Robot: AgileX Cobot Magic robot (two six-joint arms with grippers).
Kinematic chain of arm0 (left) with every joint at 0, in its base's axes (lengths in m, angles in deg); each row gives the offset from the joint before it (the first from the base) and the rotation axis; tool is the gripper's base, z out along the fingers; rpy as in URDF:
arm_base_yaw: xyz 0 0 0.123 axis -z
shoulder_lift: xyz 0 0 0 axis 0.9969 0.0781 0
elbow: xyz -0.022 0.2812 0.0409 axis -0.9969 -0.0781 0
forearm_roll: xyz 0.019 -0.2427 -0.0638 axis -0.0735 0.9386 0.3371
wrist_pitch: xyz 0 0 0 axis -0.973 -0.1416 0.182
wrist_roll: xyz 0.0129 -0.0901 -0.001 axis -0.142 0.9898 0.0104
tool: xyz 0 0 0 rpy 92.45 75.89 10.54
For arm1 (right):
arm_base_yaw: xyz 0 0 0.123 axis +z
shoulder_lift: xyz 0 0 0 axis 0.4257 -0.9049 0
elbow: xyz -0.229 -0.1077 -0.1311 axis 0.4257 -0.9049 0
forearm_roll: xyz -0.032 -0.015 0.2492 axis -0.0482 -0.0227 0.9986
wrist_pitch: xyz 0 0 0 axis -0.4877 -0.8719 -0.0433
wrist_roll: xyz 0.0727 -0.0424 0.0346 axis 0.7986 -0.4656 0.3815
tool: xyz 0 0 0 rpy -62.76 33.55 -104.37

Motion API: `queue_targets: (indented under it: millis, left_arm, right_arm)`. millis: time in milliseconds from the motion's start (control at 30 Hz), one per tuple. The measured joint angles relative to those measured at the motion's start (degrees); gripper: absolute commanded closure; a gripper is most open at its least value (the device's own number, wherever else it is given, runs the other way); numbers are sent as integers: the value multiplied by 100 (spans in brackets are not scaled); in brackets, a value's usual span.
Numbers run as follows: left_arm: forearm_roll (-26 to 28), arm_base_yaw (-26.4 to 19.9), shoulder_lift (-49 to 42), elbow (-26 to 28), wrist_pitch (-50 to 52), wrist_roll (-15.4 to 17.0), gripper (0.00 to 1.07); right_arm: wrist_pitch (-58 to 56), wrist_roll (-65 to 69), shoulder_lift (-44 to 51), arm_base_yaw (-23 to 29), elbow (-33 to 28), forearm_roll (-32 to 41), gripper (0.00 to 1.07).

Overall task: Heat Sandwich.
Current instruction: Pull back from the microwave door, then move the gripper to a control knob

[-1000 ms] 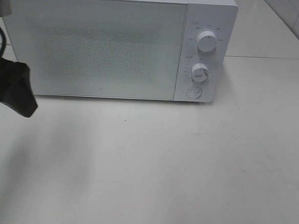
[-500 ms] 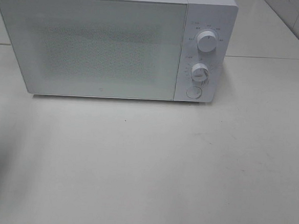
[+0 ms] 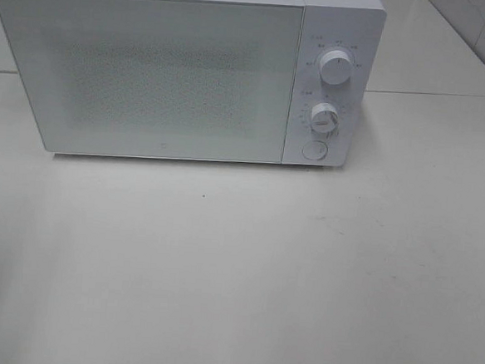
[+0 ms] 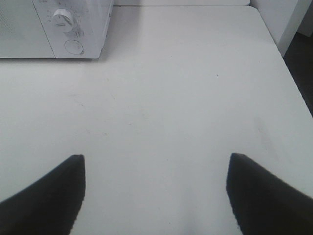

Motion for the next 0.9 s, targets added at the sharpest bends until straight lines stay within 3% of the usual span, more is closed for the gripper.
queue_targets:
  millis: [300,900]
  left_arm:
    - [-57,0,-1106,-533,11,11,3]
    - [6,0,-2848,-550,23,17,3]
  right_arm:
    - [0,0,0,0,0,0,31]
    - [0,0,0,0,0,0,31]
